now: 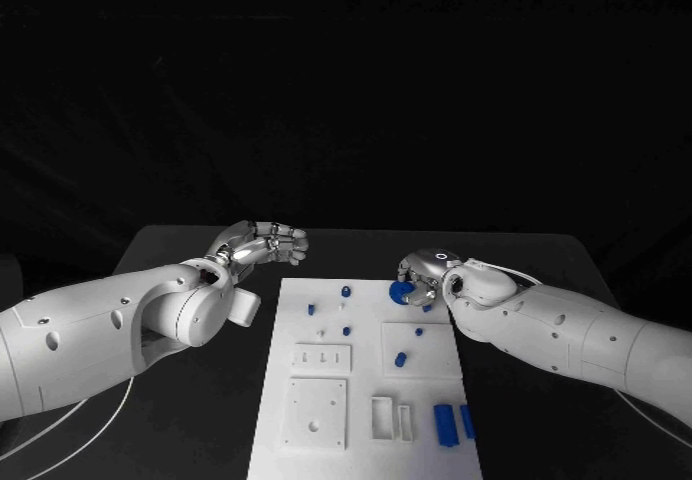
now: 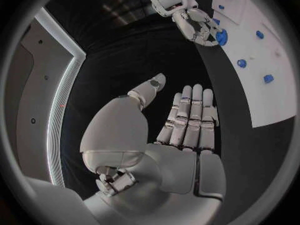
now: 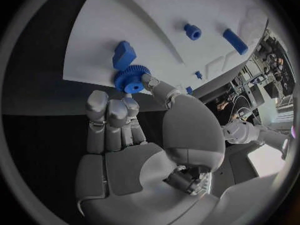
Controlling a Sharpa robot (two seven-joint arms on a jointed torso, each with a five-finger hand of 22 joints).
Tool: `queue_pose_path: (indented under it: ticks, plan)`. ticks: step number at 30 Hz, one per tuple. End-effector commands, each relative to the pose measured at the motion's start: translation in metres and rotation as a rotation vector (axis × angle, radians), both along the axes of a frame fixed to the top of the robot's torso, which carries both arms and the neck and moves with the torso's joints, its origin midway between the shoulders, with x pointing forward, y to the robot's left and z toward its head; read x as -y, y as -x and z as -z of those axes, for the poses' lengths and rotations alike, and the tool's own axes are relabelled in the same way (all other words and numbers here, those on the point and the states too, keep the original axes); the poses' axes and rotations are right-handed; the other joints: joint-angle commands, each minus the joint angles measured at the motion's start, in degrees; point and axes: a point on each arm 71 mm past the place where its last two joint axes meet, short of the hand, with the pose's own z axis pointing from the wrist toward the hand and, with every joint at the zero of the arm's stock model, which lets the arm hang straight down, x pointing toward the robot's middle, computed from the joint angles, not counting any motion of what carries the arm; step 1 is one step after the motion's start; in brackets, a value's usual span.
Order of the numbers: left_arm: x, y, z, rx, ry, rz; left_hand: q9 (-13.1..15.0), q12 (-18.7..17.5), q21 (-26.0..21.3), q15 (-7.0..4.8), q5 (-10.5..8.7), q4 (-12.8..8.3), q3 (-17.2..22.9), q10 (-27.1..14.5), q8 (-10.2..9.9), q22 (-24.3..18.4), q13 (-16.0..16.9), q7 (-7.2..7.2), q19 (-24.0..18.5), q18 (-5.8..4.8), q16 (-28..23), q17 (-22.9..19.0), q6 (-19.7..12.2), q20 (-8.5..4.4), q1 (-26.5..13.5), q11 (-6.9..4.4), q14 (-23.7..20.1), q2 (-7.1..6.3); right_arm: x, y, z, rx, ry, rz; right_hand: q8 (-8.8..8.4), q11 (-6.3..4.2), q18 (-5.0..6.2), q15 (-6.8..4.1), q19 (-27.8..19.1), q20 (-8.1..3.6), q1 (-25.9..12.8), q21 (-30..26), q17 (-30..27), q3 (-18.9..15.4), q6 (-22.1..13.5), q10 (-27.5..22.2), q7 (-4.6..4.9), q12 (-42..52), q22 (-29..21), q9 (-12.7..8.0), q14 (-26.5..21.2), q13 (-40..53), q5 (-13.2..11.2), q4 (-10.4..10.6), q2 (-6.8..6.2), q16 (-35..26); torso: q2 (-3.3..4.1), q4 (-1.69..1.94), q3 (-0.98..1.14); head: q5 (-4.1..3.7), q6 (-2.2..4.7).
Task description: Assemble the parts on the task board
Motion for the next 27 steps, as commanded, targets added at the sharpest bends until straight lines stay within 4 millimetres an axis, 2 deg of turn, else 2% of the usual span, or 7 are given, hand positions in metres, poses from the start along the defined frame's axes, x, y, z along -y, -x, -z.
queue_pose_path:
  ticks: [1,10,15,22,27]
  plan:
    - [0.002,0.001,-0.001,0.002,0.009,0.016,-0.1,-0.3,0.3,0.13,-0.07,-0.4,0.0,0.2,-0.2,1.3,0.1,0.44,-0.3,1.14,-0.1,-0.1,0.5,0.2,-0.4,0.38,-0.1,0.03,0.002,0.008,0.024,-0.083,0.076,-0.001,-0.32,0.06,3.99,-0.3,-0.3,-0.27,0.1,0.3,0.1,0.4,1.8,0.4,1.42,0.3,1.3,-0.2,0.3,0.0,-0.2,-0.1,-0.34,-0.2,0.04,0.1,0.04,0.15,-0.15]
    - [0.001,0.001,-0.001,0.002,0.008,0.015,-0.1,-0.4,0.3,0.13,-0.09,-0.4,0.0,0.2,-0.2,1.3,0.1,0.44,-0.3,1.14,-0.1,-0.1,0.5,0.21,-0.4,0.38,-0.1,0.03,0.004,0.008,0.024,-0.089,0.077,0.002,0.04,-0.11,3.99,-0.45,-0.3,-0.3,0.1,0.6,0.3,0.9,2.6,0.9,1.22,0.7,1.3,-0.1,0.3,0.4,-0.2,-0.1,-0.03,-0.3,-0.01,-0.08,0.01,0.36,-0.38]
    - [0.001,0.001,-0.001,0.002,0.008,0.014,-0.1,-0.4,0.3,0.13,-0.1,-0.4,0.0,0.2,-0.2,1.3,0.1,0.44,-0.3,1.14,-0.1,-0.1,0.5,0.21,-0.4,0.38,-0.1,0.03,-0.002,0.011,0.018,-0.003,0.069,-0.013,0.81,-0.57,3.99,-0.86,-0.4,-0.27,-0.2,0.9,0.6,2.1,4.1,1.4,0.74,1.0,1.2,0.3,0.4,0.7,-0.2,0.6,0.6,-0.4,-0.03,-0.1,0.07,0.41,-0.38]
    - [0.001,0.001,-0.001,0.003,0.008,0.013,-0.1,-0.4,0.3,0.13,-0.1,-0.4,0.0,0.2,-0.2,1.3,0.1,0.44,-0.3,1.15,-0.1,-0.1,0.5,0.21,-0.4,0.38,-0.1,0.04,-0.01,0.015,0.007,0.08,0.041,-0.011,1.41,-1.08,3.99,-1.35,-0.4,-0.34,0.0,1.3,1.0,4.1,5.7,1.6,0.2,0.8,1.1,0.6,0.5,0.7,0.1,1.4,0.38,-0.7,-0.06,-0.06,0.03,0.41,-0.39]
    - [0.0,0.001,-0.001,0.003,0.007,0.011,-0.1,-0.4,0.3,0.13,-0.11,-0.4,0.0,0.2,-0.2,1.3,0.1,0.44,-0.3,1.15,-0.1,-0.1,0.5,0.21,-0.4,0.38,-0.1,0.05,-0.018,0.019,-0.001,0.138,0.034,-0.021,1.38,-1.22,3.99,-1.5,-0.3,-0.47,0.4,1.5,1.3,5.2,5.9,1.8,0.07,0.6,1.1,0.6,0.6,0.6,1.3,1.2,-0.01,-0.8,0.0,0.0,0.03,0.47,-0.26]
